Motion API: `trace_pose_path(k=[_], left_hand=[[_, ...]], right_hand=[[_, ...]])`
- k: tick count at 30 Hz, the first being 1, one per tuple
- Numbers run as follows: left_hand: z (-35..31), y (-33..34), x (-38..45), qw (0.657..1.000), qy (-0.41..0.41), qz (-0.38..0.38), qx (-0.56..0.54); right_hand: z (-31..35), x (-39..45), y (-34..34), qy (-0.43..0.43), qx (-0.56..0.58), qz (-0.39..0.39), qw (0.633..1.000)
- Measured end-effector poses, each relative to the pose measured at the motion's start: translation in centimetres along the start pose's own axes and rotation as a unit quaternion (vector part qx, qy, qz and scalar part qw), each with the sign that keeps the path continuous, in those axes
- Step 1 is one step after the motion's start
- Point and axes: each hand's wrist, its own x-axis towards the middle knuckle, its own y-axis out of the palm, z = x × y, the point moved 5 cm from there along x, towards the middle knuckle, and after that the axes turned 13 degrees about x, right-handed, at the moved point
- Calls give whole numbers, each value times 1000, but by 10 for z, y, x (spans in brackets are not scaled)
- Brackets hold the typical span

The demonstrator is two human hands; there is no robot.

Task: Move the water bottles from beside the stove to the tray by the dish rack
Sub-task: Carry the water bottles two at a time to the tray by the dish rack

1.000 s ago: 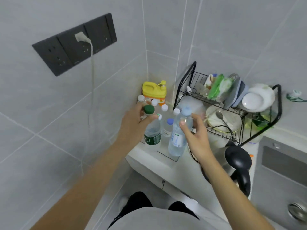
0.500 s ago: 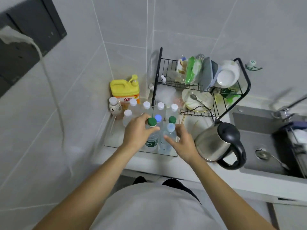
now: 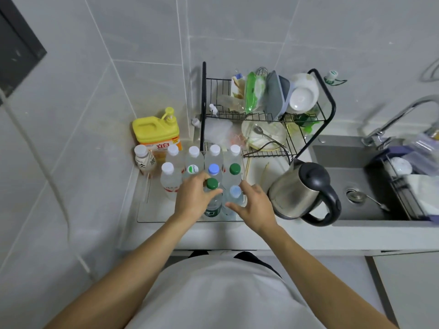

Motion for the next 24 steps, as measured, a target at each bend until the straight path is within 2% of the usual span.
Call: trace_pose_path(k=[3, 6, 10, 13, 16, 20, 24], left_hand=[[1, 4, -1, 1000, 28, 4, -1], [0, 5, 2, 995, 63, 21, 81], [-4, 6, 4, 980, 84, 86, 160], [-6, 7, 7, 975, 99, 131, 150], [-9, 6, 11, 973, 98, 164, 128], [-11, 3, 13, 974, 96, 162, 128], [-12, 0, 12, 978, 104, 128, 128]], right_hand=[[5, 5, -8, -19, -35, -9, 999], [14, 11, -9, -17, -63, 23, 998], [15, 15, -6, 2, -100, 62, 993], [12, 18, -8, 1, -105, 69, 992], [14, 29, -12, -39, -124, 89, 988], [13, 44, -22, -82, -135, 144, 977], [13, 44, -26, -120, -122, 192, 966]])
